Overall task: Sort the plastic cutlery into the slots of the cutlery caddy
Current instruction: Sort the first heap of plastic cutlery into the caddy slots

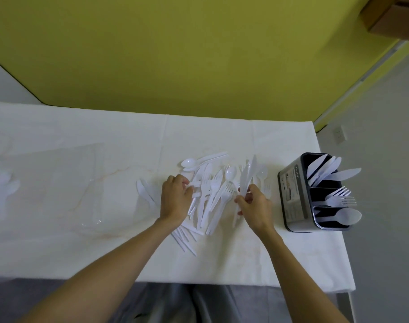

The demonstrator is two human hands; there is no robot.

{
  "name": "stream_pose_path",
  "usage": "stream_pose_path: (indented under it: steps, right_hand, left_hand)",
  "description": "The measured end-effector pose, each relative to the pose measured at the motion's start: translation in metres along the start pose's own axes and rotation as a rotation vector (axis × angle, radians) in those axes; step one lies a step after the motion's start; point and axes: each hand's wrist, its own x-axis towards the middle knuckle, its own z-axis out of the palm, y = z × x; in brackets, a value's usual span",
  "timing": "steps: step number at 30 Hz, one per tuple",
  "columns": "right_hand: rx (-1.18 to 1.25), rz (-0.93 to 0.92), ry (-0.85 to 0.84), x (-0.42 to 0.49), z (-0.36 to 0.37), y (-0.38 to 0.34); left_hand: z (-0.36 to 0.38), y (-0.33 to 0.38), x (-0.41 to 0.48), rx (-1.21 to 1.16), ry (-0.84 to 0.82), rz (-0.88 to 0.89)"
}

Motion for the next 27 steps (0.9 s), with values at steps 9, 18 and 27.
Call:
stream_pose_path:
  steps: [9, 18, 27]
  right_hand:
    - [0.1, 0.027, -0.027, -0.004, 0.008, 0.001]
    - [0.109, 0.032, -0.018, -0.004, 0.005, 0.008]
    - [0.146, 0.039, 0.001, -0.004, 0.0, 0.013]
  left_hand:
    - [-0.009, -0.025, 0.01, 0.404, -0.018, 0.144]
    - [0.007, -0.002, -0.001, 0.339, -0.161, 0.338]
    - [0.0, 0.001, 0.016, 0.278, -0.019, -0.131]
